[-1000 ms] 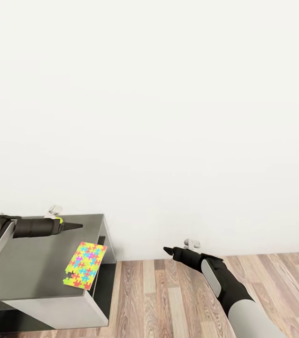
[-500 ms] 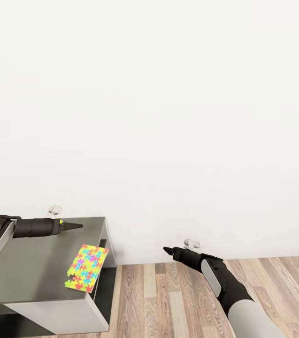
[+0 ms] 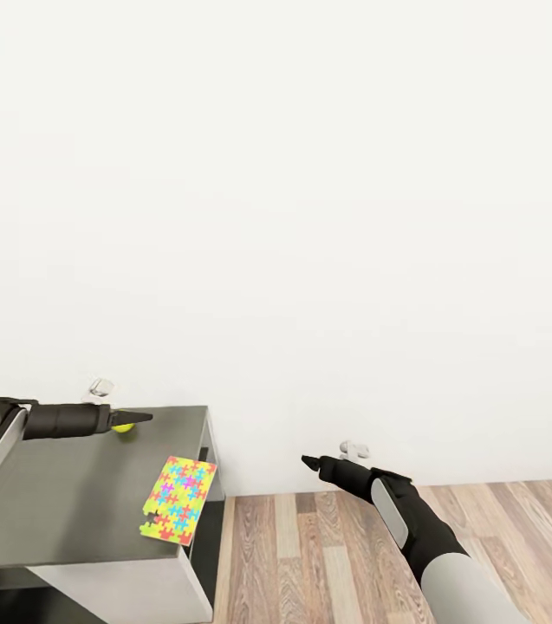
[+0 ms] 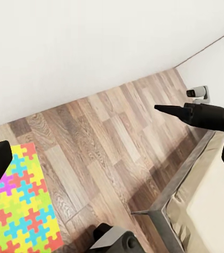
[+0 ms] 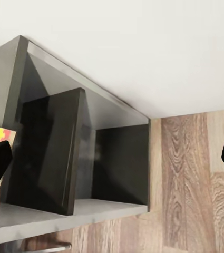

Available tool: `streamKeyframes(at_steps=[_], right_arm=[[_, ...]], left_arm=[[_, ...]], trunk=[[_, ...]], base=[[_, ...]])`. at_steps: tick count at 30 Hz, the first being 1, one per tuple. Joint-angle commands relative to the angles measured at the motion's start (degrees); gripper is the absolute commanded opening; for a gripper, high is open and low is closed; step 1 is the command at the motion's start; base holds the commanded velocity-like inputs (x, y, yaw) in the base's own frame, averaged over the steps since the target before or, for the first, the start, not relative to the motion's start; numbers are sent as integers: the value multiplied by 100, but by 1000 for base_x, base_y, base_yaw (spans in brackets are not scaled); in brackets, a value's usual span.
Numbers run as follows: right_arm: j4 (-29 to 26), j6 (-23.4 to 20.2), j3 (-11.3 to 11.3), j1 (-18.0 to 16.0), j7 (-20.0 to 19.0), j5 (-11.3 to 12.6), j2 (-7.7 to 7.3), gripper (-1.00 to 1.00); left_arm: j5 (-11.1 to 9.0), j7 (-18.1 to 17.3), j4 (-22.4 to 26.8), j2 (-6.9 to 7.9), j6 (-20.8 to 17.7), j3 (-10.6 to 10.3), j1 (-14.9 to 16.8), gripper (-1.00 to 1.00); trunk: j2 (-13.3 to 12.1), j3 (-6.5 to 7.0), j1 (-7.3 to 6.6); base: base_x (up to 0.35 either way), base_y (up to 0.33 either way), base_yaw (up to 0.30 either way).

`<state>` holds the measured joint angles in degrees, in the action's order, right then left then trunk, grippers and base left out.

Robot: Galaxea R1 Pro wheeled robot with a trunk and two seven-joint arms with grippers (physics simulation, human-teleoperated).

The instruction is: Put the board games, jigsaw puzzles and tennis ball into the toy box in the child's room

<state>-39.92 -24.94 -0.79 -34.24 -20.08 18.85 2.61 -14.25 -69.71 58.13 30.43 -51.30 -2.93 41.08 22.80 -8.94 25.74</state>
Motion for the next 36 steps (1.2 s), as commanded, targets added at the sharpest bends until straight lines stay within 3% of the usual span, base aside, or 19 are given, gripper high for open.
streamKeyframes(at_steps=[1,23,36], right_arm=[[-7,-36,0,-4,4,35,0,100],[-7,-66,6,-4,4,53,1,100],[-7,-94,25,-4,16,184,35,100]], left_arm=[[-31,1,-2,6,-42,-16,6,100],[-66,-13,-3,-6,-50,-26,5,100],[-17,-521,-3,-3,-56,-10,5,100]], trunk=[[12,-3,4],[12,198,4],[92,181,48]], base=[[0,17,0],[0,99,2],[0,2,5]])
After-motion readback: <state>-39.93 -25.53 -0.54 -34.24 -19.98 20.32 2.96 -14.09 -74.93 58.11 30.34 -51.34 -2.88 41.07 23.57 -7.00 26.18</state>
